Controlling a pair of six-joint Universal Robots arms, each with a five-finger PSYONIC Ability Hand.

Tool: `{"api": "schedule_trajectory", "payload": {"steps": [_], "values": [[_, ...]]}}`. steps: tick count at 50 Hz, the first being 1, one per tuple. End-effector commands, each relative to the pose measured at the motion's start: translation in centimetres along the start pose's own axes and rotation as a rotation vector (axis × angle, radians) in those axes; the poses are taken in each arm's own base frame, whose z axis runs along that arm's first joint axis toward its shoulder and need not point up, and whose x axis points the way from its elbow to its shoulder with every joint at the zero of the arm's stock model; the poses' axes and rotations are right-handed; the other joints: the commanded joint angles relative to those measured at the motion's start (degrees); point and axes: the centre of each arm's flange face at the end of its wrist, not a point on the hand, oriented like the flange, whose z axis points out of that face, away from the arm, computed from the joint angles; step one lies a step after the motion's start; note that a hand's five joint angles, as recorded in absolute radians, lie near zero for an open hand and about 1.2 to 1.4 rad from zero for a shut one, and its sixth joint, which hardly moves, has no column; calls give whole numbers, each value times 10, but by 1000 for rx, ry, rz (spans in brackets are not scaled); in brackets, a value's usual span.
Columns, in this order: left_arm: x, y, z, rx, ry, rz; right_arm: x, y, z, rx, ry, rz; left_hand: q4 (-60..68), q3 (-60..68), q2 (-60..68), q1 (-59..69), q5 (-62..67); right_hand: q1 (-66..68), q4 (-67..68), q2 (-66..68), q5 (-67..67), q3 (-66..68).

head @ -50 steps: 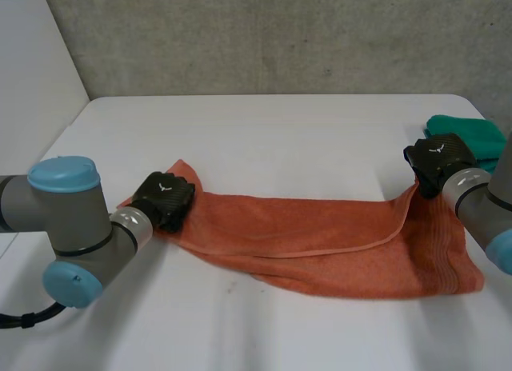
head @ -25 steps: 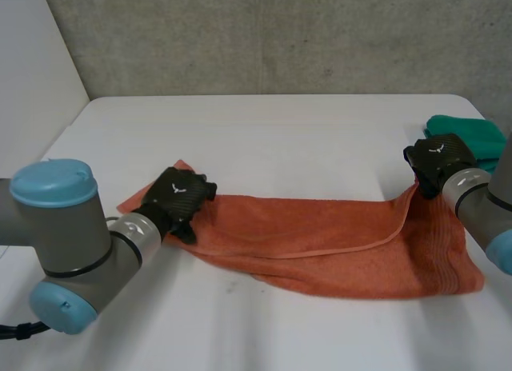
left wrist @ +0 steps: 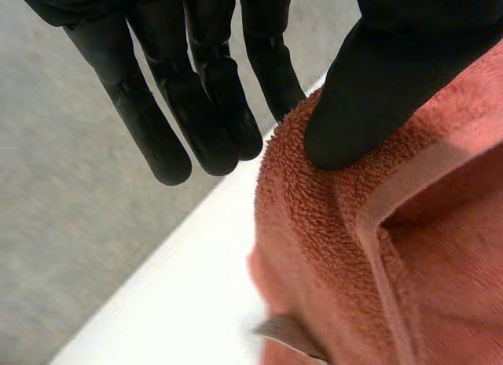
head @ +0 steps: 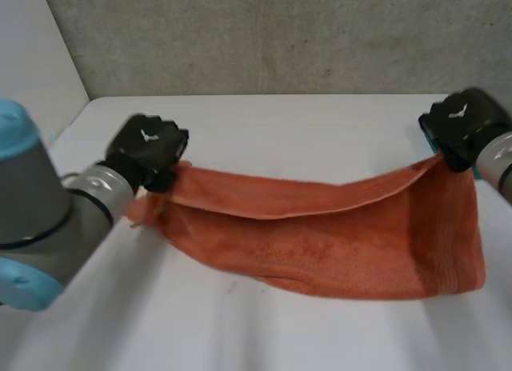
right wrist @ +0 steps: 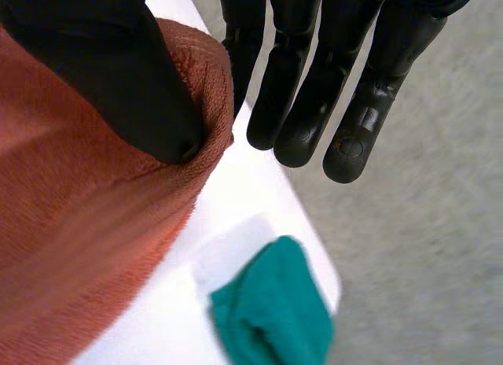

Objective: Fold the laundry.

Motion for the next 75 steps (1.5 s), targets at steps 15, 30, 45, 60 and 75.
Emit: {"api": "schedule_trajectory", "payload": {"steps": [15,30,45,60,75], "values": [[-1,52,0,-348,119,28,-41,21,-19,-207,-374,-88,116,120,117,145,152,252,119,128,143,124],[-98,-67,108,343,-387,158,58,-95,65,367,355,82,116,120,117,145,152,252,119,128,143,124],[-112,-130,32,512,-428,79,50,-139,26,570,405,92,116,120,117,145,152,252,119,128,143,124],[-20,32,11,40,-98,30,-72,-2,1,199,-49,99,116,120,117,145,152,252,119,128,143,124],[12,94,17,-156,14,117,-80,69,11,-9,-96,165,-390,-386,-389,-361,-354,252,119,128,143,124]]}}
